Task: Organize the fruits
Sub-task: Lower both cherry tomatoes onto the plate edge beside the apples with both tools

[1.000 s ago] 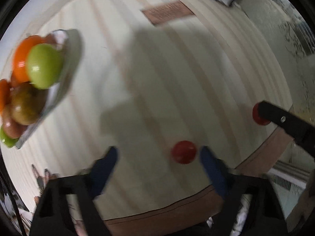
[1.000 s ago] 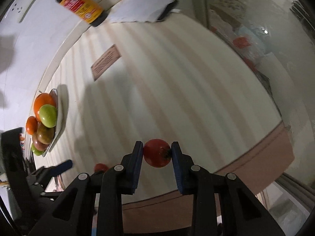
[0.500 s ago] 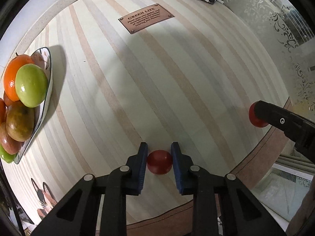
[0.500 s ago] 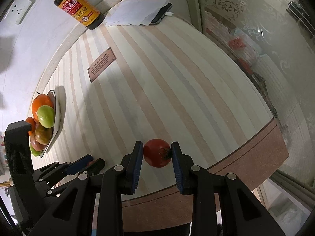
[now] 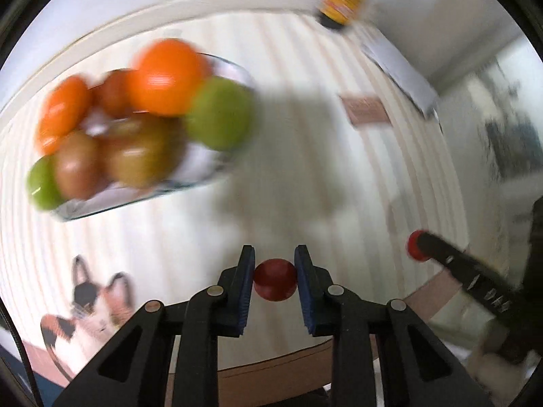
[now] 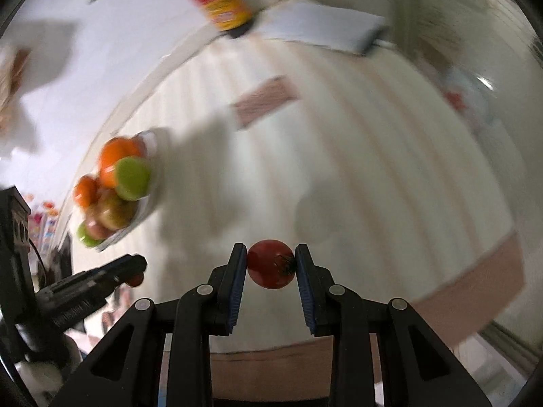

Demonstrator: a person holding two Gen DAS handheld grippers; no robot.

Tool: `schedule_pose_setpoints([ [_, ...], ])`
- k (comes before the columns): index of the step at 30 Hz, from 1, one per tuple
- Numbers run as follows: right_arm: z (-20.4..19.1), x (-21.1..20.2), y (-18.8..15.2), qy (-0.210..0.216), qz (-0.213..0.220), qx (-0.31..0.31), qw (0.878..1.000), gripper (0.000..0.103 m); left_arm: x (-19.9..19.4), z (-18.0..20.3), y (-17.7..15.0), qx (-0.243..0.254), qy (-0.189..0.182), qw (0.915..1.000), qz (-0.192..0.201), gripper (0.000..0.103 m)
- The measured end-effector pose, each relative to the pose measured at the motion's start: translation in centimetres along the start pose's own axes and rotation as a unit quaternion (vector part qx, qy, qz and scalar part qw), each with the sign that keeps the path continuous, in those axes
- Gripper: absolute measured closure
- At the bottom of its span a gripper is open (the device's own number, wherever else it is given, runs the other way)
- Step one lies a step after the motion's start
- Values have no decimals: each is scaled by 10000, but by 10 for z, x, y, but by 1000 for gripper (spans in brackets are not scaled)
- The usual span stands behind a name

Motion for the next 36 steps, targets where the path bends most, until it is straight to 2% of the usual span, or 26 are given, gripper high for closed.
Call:
schedule_pose_setpoints([
  [7,-92,44,5,589,130,-887,9942,71,-35,-94,6,-1177,-169,9920,431,81],
  [11,-131,71,5,648,275,-1383,9879,71,-33,-117,12,-1516,-263,9866,547,81],
  [21,-153,99,8,561,432,-1923,9788,71,-9,-135,22,-1545,-253,9865,479,81],
  [36,-163,106,11,511,532,-2154,9737,70,0,-136,15,-1412,-112,9834,1130,80],
])
Point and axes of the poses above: each gripper's, at about its wrist camera, not at the fingertips, and x roughly the way its jaws point, z to its right, y to its top, the point moved 3 cm from there along x, roughly the way its jaws point, and after that the axes turned 1 degree about y, right-handed, at the moved point
